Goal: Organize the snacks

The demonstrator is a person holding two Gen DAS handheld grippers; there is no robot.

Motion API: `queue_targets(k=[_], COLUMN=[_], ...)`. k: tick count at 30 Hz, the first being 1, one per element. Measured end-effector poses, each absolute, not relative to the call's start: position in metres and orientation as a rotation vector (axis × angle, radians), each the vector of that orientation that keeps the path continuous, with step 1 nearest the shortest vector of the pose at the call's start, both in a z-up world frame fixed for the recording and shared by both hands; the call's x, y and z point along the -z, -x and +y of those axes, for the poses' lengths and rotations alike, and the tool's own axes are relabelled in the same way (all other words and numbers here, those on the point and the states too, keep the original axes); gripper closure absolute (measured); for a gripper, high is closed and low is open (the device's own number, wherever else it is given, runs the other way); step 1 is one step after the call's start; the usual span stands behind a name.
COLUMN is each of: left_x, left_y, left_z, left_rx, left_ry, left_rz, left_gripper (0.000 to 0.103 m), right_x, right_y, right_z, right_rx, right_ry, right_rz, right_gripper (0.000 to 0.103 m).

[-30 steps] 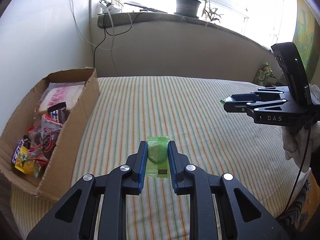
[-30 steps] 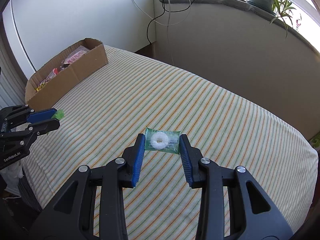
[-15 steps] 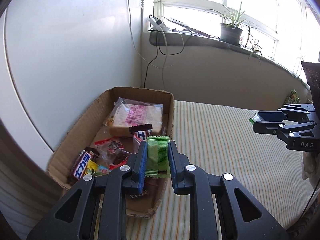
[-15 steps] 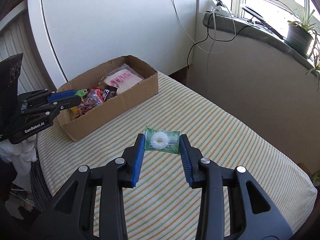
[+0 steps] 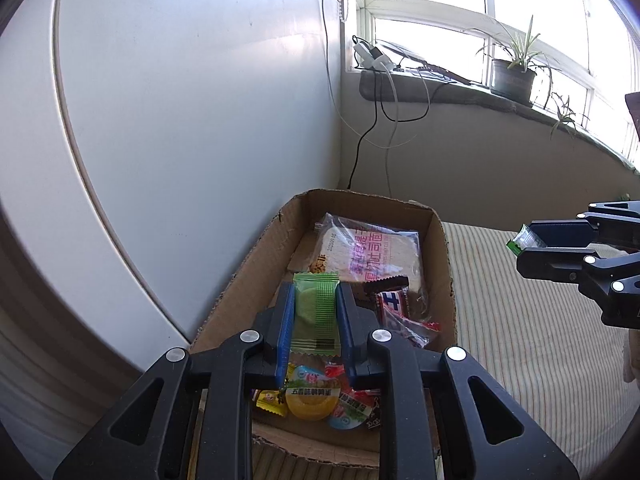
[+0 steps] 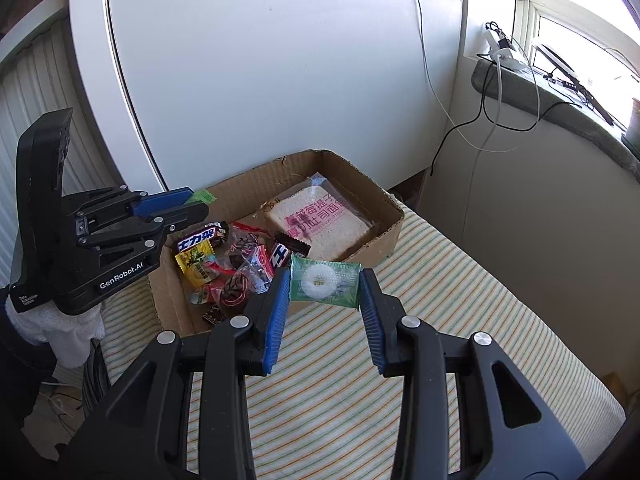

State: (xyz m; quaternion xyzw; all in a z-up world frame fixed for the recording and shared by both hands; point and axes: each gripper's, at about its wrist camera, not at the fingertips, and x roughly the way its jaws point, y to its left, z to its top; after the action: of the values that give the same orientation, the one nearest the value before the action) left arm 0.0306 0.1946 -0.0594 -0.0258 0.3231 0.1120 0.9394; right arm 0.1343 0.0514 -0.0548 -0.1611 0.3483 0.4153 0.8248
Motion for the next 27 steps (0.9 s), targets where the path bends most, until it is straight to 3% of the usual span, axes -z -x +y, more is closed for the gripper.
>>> queue_targets(k=[23,27], left_x=[0.056,0.057], left_y=[-0.031,-0.031], left_z=[0.210,0.209], left_rx=[-0.265,-0.274], left_ry=[0.067,0.059], left_rz=[0.635,0.637], left_gripper=[0.081,0.081], right_x=[0.073,0.074], right_y=[-0.138,-0.138], right_z=[0.119,0.122], right_rx=[-0.946,-0.937], right_ry=[0.384,0.395], right_rz=[0.765,0.758], right_gripper=[0.065,0.059])
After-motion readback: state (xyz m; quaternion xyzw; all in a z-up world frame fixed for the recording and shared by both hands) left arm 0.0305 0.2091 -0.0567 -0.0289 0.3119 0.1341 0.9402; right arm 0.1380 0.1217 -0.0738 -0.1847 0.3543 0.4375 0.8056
